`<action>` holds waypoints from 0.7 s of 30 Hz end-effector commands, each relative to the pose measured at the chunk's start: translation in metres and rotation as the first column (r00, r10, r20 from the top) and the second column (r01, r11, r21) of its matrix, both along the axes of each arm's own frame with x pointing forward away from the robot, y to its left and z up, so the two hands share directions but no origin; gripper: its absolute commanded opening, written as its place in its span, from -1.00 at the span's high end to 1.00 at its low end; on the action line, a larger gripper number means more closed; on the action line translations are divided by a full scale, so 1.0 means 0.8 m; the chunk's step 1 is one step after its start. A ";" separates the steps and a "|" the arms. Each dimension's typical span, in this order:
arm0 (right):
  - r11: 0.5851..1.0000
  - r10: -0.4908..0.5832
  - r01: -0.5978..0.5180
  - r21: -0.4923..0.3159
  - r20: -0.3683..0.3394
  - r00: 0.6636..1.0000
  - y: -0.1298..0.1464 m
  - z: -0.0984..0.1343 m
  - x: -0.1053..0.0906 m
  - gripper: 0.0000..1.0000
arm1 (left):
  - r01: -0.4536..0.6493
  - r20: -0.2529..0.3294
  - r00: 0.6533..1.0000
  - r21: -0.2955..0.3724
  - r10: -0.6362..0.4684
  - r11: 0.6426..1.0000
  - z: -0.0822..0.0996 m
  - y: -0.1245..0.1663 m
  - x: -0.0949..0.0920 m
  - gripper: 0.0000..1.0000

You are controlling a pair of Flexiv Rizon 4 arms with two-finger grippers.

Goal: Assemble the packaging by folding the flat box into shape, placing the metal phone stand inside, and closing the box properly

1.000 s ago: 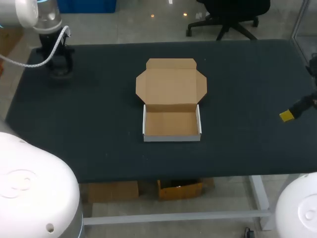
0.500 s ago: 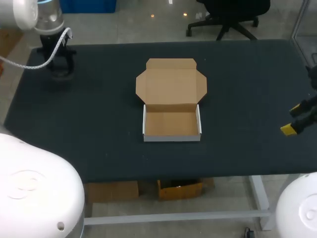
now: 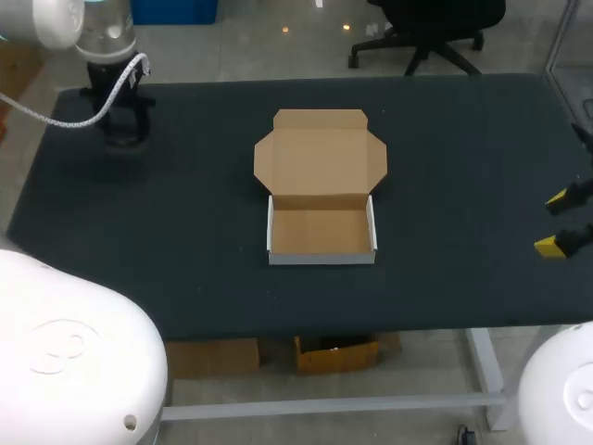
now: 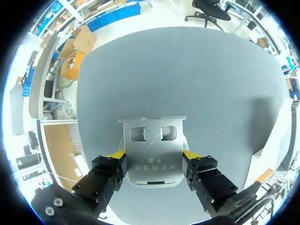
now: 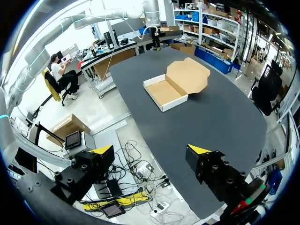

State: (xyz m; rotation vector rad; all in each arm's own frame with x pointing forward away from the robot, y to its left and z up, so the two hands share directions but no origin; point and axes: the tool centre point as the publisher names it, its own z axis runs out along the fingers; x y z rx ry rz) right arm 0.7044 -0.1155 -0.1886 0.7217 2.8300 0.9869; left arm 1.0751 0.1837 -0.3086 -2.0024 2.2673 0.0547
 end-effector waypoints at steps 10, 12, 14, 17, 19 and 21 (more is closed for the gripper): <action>0.994 0.090 -0.088 -0.062 0.030 0.995 0.012 -0.014 0.029 -1.00 | 0.013 0.009 1.000 0.022 -0.013 1.000 0.011 -0.020 -0.030 1.00; 0.994 0.100 -0.098 -0.050 0.036 0.994 0.014 -0.016 0.032 -1.00 | 0.014 0.009 1.000 0.021 -0.014 1.000 0.011 -0.020 -0.032 1.00; 0.993 0.115 -0.114 -0.035 0.053 0.992 0.016 -0.018 0.033 -1.00 | 0.015 0.009 1.000 0.019 -0.016 1.000 0.011 -0.020 -0.033 1.00; 0.992 0.122 -0.123 0.007 0.083 0.989 0.017 -0.023 0.036 -1.00 | 0.019 0.008 1.000 0.017 -0.019 1.000 0.012 -0.021 -0.036 1.00; 0.990 0.136 -0.139 0.020 0.092 0.986 0.017 -0.024 0.037 -1.00 | 0.023 0.007 1.000 0.017 -0.023 1.000 0.012 -0.021 -0.037 1.00; 0.989 0.144 -0.146 0.020 0.088 0.986 0.017 -0.027 0.037 -1.00 | 0.026 0.006 1.000 0.017 -0.026 1.000 0.012 -0.022 -0.038 1.00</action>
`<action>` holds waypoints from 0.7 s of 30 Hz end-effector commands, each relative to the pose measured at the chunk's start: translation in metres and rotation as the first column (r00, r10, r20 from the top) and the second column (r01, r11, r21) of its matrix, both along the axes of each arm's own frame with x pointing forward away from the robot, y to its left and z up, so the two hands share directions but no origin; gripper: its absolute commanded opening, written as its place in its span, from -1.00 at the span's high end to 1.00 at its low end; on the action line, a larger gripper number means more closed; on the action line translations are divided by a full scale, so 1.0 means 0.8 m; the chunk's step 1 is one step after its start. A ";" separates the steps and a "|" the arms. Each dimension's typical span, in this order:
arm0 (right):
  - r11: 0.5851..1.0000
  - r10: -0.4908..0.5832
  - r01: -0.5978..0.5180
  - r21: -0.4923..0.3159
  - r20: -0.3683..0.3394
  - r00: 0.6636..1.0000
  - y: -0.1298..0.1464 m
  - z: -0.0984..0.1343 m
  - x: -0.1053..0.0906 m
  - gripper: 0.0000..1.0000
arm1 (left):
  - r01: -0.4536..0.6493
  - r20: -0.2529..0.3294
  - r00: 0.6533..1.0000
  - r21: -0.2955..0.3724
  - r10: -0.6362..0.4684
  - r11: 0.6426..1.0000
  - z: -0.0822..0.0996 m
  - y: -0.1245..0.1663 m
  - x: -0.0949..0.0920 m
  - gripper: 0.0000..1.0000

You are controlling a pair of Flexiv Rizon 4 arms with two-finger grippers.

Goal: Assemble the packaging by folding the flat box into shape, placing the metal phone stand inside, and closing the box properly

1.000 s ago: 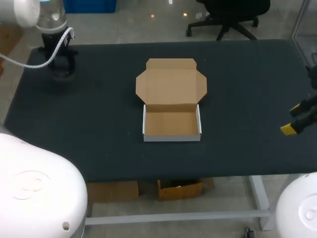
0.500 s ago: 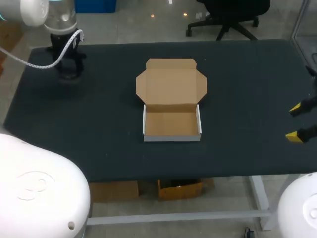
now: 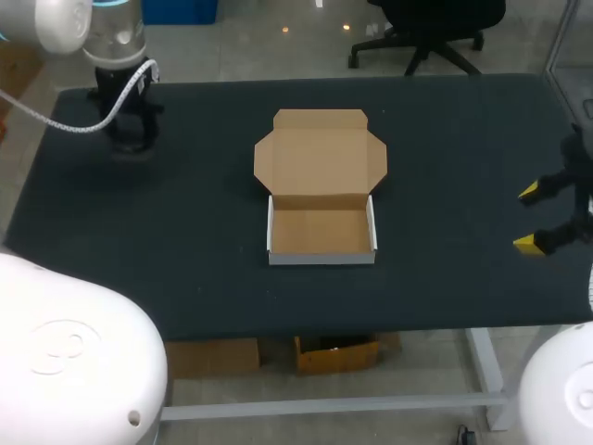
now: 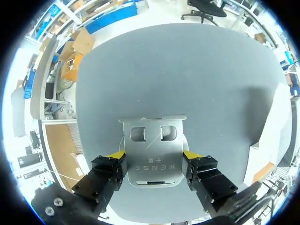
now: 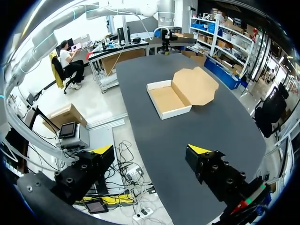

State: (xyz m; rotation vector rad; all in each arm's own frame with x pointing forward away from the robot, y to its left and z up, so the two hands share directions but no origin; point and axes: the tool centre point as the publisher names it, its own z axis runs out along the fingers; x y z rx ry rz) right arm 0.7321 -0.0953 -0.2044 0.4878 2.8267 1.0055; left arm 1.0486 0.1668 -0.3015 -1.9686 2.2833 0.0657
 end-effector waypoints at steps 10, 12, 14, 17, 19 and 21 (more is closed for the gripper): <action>0.998 0.061 -0.062 -0.012 -0.033 0.998 -0.008 -0.015 0.002 -1.00 | 0.010 0.003 1.000 -0.003 -0.010 1.000 0.002 -0.003 -0.009 1.00; 0.997 0.067 -0.067 -0.025 -0.030 0.997 -0.008 -0.016 0.002 -1.00 | 0.011 0.003 1.000 -0.004 -0.011 1.000 0.002 -0.003 -0.009 1.00; 0.997 0.059 -0.060 -0.047 -0.027 0.998 -0.008 -0.017 0.003 -1.00 | 0.011 0.004 1.000 -0.004 -0.011 1.000 0.001 -0.003 -0.010 1.00; 0.997 0.055 -0.056 -0.061 -0.019 0.998 -0.009 -0.018 0.003 -1.00 | 0.012 0.003 1.000 -0.003 -0.012 1.000 0.001 -0.004 -0.011 1.00; 0.997 0.048 -0.049 -0.066 -0.012 0.999 -0.012 -0.019 0.003 -1.00 | 0.013 0.004 1.000 -0.003 -0.013 1.000 0.001 -0.004 -0.012 1.00; 0.997 0.041 -0.041 -0.070 -0.001 0.999 -0.014 -0.019 0.002 -1.00 | 0.013 0.004 1.000 -0.004 -0.013 1.000 0.001 -0.004 -0.013 1.00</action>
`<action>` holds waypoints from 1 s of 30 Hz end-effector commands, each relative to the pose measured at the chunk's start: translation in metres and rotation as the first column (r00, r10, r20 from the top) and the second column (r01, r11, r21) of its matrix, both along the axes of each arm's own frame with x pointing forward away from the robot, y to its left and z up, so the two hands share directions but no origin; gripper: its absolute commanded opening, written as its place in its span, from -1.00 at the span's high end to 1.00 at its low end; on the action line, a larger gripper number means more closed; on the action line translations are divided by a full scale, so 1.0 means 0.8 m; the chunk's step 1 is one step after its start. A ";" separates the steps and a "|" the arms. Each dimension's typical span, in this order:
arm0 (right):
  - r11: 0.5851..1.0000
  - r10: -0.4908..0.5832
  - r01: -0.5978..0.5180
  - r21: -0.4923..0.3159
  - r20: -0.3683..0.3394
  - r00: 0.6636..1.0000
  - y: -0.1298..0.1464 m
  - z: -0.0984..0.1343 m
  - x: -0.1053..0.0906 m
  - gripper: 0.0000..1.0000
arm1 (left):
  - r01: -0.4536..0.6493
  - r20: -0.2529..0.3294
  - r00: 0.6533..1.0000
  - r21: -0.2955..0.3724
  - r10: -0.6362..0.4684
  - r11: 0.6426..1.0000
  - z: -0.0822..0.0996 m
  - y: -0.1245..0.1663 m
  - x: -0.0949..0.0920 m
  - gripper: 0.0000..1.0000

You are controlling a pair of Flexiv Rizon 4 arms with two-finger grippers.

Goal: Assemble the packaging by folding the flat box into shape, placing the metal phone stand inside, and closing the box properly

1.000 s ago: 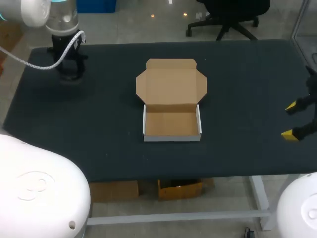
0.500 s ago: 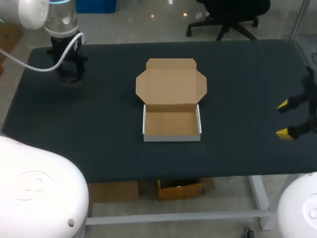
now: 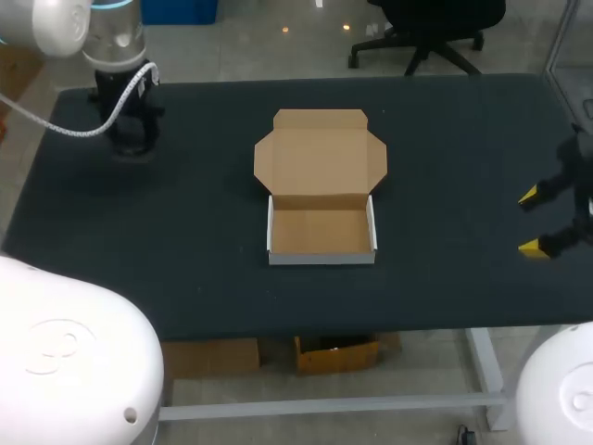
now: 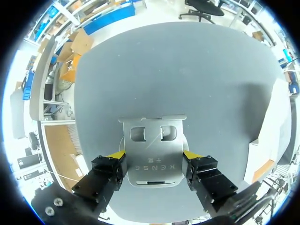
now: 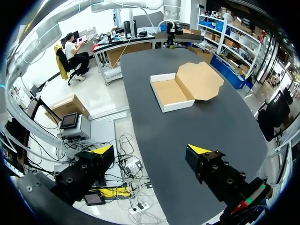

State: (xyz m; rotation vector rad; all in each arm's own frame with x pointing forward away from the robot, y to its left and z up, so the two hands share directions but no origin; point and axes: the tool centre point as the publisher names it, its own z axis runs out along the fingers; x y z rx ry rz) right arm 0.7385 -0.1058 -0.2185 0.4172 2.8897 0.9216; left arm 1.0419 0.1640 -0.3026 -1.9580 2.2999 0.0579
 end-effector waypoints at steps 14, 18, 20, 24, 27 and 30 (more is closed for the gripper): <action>0.999 -0.035 0.035 -0.013 0.028 0.999 -0.006 -0.002 -0.007 -1.00 | 0.035 0.006 0.999 -0.012 -0.035 0.999 0.014 -0.026 -0.015 1.00; 0.999 -0.035 0.035 -0.013 0.028 0.999 -0.006 -0.002 -0.007 -1.00 | 0.061 0.017 0.998 -0.032 -0.060 0.998 0.023 -0.035 -0.024 1.00; 0.999 -0.035 0.035 -0.013 0.028 0.999 -0.006 -0.002 -0.007 -1.00 | 0.072 0.019 0.997 -0.040 -0.071 0.997 0.027 -0.042 -0.031 1.00; 0.999 -0.035 0.035 -0.013 0.028 0.999 -0.006 -0.002 -0.007 -1.00 | 0.095 0.027 0.995 -0.055 -0.094 0.994 0.033 -0.057 -0.043 1.00; 0.999 -0.035 0.035 -0.013 0.028 0.999 -0.006 -0.002 -0.007 -1.00 | 0.125 0.036 0.992 -0.052 -0.123 0.991 0.034 -0.070 -0.051 1.00; 0.999 -0.035 0.035 -0.013 0.028 0.999 -0.006 -0.002 -0.007 -1.00 | 0.145 0.045 0.989 -0.050 -0.143 0.988 0.034 -0.085 -0.059 1.00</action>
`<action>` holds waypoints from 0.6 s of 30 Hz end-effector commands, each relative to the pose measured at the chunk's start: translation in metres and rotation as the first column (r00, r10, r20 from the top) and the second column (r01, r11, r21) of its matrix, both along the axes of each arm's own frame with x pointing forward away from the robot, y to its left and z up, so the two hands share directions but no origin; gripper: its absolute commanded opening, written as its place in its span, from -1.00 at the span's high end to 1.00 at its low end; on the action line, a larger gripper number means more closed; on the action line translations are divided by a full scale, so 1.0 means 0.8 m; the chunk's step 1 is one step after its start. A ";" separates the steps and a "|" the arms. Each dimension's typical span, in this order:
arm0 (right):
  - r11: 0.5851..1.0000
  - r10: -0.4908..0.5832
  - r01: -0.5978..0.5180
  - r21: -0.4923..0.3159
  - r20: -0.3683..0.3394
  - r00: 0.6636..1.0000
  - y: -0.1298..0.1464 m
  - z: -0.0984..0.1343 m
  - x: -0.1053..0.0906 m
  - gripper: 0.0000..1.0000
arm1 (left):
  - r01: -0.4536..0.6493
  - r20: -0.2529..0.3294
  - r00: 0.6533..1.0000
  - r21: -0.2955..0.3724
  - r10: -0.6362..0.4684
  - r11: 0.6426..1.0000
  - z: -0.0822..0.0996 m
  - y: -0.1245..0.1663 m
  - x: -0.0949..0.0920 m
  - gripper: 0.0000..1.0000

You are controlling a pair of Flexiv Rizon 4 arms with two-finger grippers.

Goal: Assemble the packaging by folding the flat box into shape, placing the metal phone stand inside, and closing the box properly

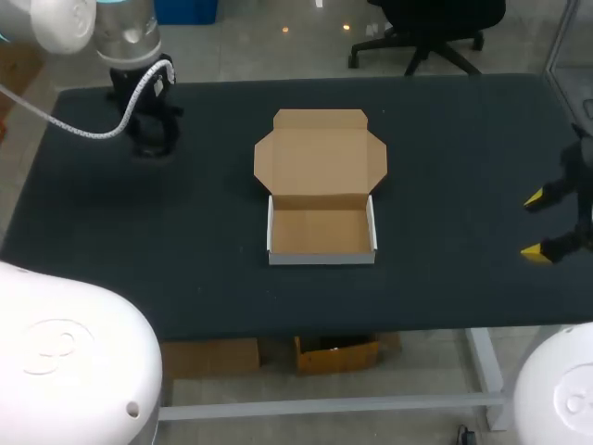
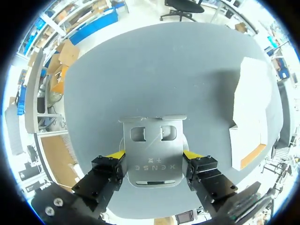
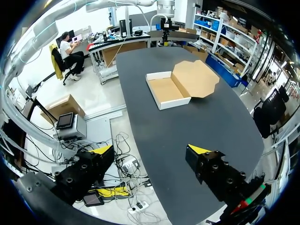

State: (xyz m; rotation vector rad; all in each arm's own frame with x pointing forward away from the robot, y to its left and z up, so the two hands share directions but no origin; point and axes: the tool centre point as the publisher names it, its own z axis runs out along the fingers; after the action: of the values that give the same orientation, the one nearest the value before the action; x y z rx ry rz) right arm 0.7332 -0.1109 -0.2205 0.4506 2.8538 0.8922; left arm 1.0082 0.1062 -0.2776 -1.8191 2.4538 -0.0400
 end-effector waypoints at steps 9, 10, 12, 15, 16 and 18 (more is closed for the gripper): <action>1.000 0.001 -0.001 0.002 0.001 1.000 0.000 0.001 0.000 -1.00 | 0.058 0.051 0.997 0.007 -0.058 0.998 0.007 -0.047 -0.041 1.00; 1.000 0.001 -0.001 0.002 0.001 1.000 0.000 0.001 0.000 -1.00 | 0.065 0.049 0.997 0.008 -0.065 0.998 0.008 -0.051 -0.044 1.00; 1.000 0.001 -0.001 0.002 0.001 1.000 0.000 0.001 0.000 -1.00 | 0.082 0.048 0.995 0.010 -0.083 0.997 0.008 -0.059 -0.050 1.00; 1.000 0.001 -0.001 0.002 0.001 1.000 0.000 0.001 0.000 -1.00 | 0.089 0.043 0.995 0.005 -0.089 0.996 0.009 -0.067 -0.057 1.00; 1.000 0.001 -0.001 0.002 0.001 1.000 0.000 0.001 0.000 -1.00 | 0.089 0.042 0.995 0.004 -0.089 0.996 0.009 -0.070 -0.059 1.00; 1.000 0.001 -0.001 0.002 0.001 1.000 0.000 0.001 0.000 -1.00 | 0.087 0.040 0.995 0.002 -0.087 0.996 0.010 -0.075 -0.064 1.00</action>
State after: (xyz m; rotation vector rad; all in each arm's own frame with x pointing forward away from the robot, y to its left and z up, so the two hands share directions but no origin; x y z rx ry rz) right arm 0.7337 -0.1102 -0.2204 0.4518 2.8546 0.8909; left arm 0.9636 0.0491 -0.2723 -1.6979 2.5162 -0.0833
